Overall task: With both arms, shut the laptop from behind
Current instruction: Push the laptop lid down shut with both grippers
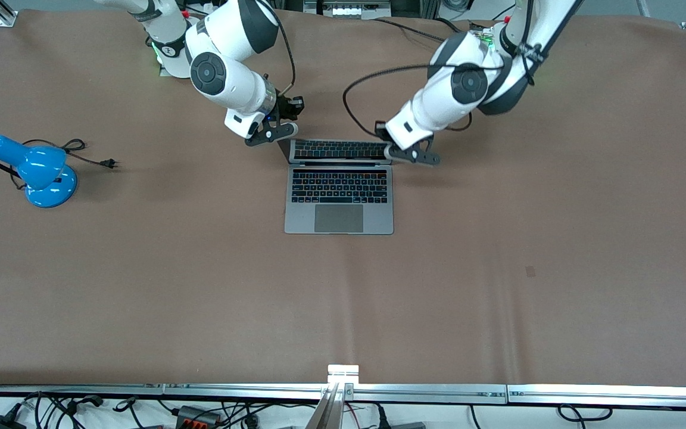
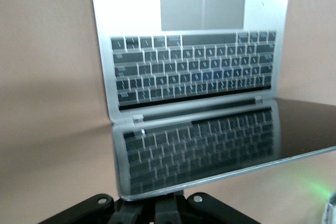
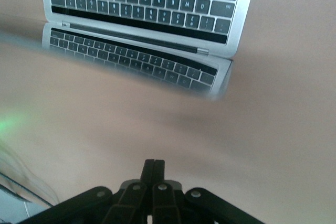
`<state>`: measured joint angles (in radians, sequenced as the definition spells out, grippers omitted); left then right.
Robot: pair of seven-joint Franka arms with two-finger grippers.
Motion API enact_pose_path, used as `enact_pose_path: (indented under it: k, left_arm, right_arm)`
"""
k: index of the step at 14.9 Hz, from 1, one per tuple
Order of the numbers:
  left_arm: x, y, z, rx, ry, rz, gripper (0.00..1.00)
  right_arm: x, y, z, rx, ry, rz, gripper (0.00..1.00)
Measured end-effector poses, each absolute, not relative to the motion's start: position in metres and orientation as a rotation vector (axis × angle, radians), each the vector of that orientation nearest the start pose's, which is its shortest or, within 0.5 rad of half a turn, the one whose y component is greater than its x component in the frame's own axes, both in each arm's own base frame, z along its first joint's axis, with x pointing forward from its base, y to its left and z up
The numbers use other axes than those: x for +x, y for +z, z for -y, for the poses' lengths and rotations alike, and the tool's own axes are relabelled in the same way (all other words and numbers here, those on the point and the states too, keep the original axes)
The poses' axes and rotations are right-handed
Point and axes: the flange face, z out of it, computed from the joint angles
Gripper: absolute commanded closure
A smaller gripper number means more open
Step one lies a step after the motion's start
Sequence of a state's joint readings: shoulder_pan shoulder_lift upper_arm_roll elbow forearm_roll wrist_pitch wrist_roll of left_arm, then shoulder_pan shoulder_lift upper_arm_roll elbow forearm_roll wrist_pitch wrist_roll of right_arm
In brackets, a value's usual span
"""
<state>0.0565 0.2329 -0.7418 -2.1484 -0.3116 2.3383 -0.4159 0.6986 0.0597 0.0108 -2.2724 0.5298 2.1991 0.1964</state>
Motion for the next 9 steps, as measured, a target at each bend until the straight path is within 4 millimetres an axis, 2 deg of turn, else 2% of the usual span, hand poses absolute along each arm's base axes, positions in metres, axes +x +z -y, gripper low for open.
enact_pose_path:
  k: [5,7,9]
  left_arm:
    - [0.495,0.299,0.352,-3.450,0.333,-0.015,1.00]
    - [0.513,0.289,0.351,-3.454,0.333,-0.004,1.00]
    - [0.523,0.279,0.352,-3.454,0.336,-0.013,1.00]
  right_arm:
    - [0.403,0.332,-0.356,-2.792,0.327,0.099,1.00]
    - [0.421,0.321,-0.361,-2.796,0.287,0.062,1.00]
    - [0.445,0.300,-0.364,-2.805,0.249,0.019,1.00]
